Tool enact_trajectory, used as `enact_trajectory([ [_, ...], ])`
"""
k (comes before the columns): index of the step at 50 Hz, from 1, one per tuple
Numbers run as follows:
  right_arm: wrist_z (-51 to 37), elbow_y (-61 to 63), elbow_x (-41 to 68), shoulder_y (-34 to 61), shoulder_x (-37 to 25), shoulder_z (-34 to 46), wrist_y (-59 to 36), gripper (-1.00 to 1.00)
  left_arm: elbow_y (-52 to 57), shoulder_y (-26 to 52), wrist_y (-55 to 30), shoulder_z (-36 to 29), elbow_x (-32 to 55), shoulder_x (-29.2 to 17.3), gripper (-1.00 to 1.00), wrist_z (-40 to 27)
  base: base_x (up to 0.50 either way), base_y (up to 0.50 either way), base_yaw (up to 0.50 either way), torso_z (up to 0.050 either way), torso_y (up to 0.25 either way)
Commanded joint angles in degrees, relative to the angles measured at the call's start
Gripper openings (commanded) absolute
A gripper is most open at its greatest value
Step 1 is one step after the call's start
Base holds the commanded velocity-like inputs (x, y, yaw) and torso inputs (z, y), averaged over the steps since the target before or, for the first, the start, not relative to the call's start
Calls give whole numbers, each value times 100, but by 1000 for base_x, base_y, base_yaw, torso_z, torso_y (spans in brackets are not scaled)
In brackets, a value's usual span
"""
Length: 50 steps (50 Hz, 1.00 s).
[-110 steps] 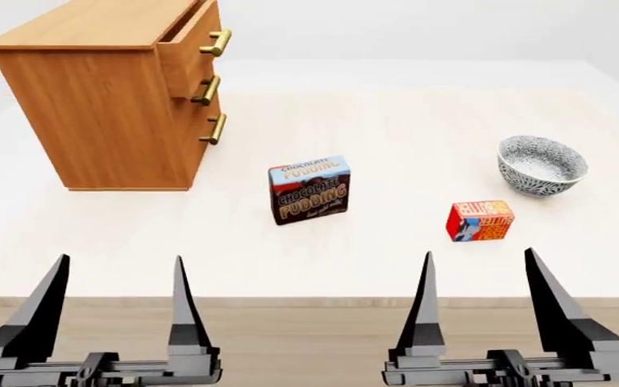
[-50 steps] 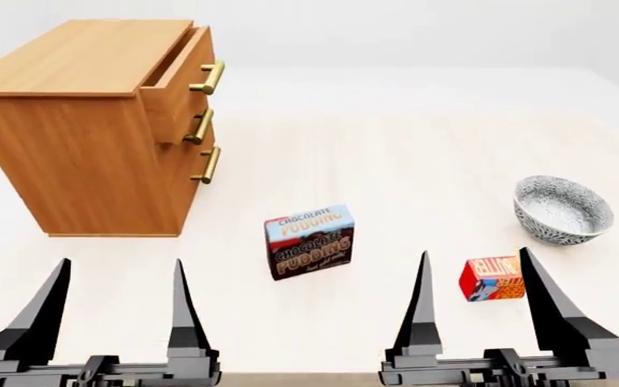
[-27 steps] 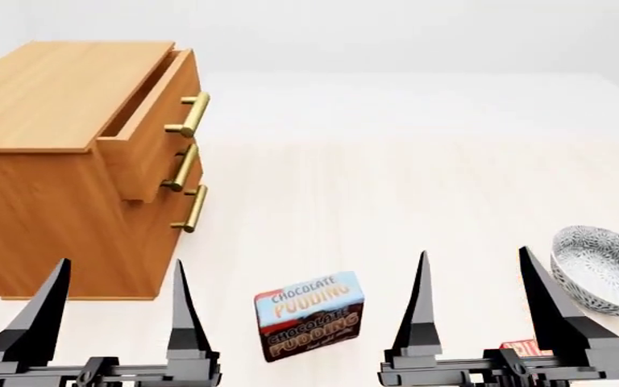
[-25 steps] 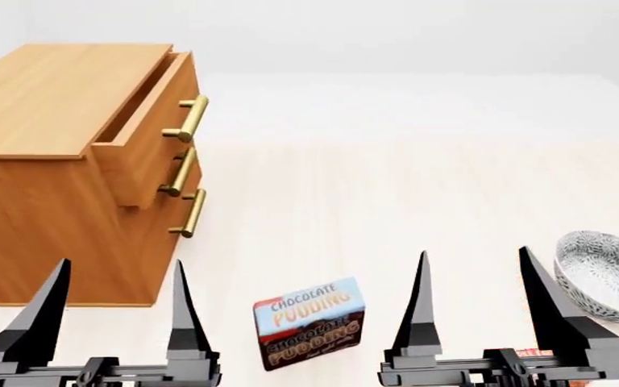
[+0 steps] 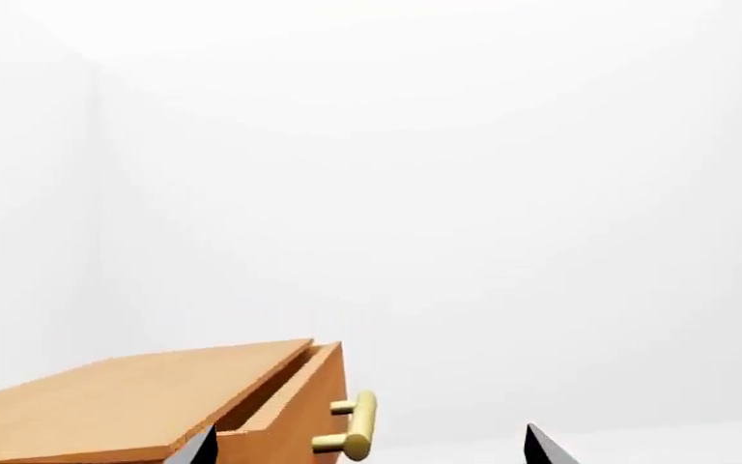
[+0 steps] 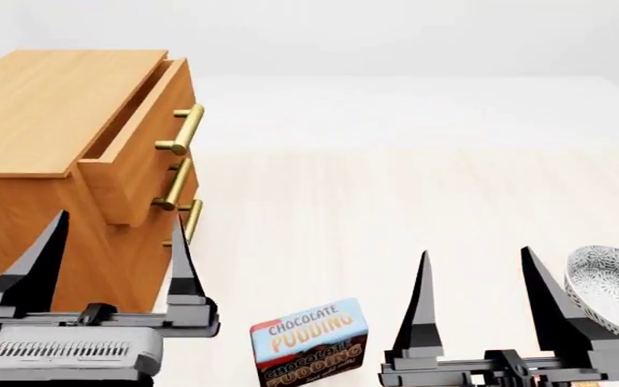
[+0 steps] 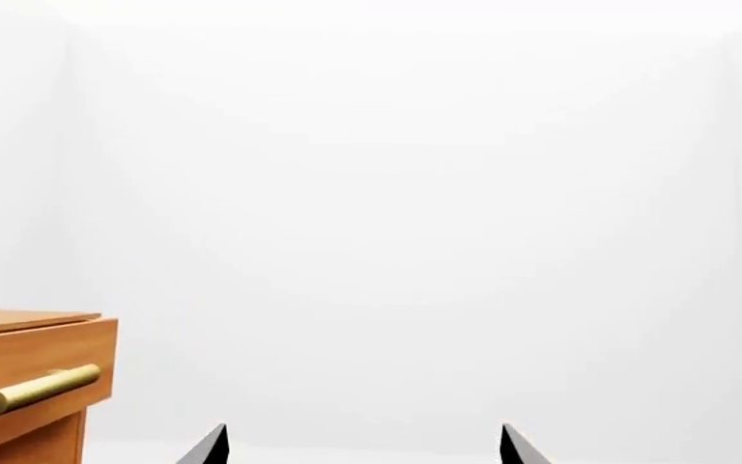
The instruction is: Put the butter at the back in the top drawer of the cabinet and close it.
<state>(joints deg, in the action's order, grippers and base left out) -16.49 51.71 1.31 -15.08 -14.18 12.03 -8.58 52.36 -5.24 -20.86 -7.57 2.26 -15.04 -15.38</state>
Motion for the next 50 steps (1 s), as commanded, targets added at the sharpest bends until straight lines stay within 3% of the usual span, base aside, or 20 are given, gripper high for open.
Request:
enact_trajectory([
  [1, -40, 59, 47, -14, -42, 0, 0, 100, 735, 4177, -5028, 538, 1947, 7, 100, -155, 0, 0, 0, 0, 0],
  [3, -44, 62, 87, -29, -56, -23, 13, 100, 236, 5235, -5859, 622, 2186, 233, 100, -76, 0, 0, 0, 0, 0],
  [6, -48, 90, 148, -57, -83, -64, 25, 100, -786, 6243, -6241, 467, 2228, 398, 100, 2, 0, 0, 0, 0, 0],
  [13, -49, 62, 225, -81, -136, -96, 70, 100, -3338, 7392, -5721, 64, 1931, 522, 100, 195, 0, 0, 0, 0, 0],
  [18, -46, 25, 292, -56, -169, -104, 101, 100, -4771, 8136, -5783, 129, 1820, 767, 100, 158, 0, 0, 0, 0, 0],
  [25, -62, -29, 413, -3, -219, -156, 95, 100, -6484, 9066, -6349, 540, 1763, 1205, 100, -96, 0, 0, 0, 0, 0],
  [39, -115, -94, 695, 217, -297, -282, -68, 100, -9343, 10184, -6093, 567, 1859, 1472, 100, -579, 0, 0, 0, 0, 0],
  [46, -146, -76, 763, 234, -323, -288, -61, 100, -10729, 11001, -5469, -2, 1889, 1475, 100, -586, 0, 0, 0, 0, 0],
  [50, -157, -116, 762, 170, -328, -262, 47, 100, -11722, 11276, -4834, -952, 2375, 1500, 100, -519, 0, 0, 0, 0, 0],
])
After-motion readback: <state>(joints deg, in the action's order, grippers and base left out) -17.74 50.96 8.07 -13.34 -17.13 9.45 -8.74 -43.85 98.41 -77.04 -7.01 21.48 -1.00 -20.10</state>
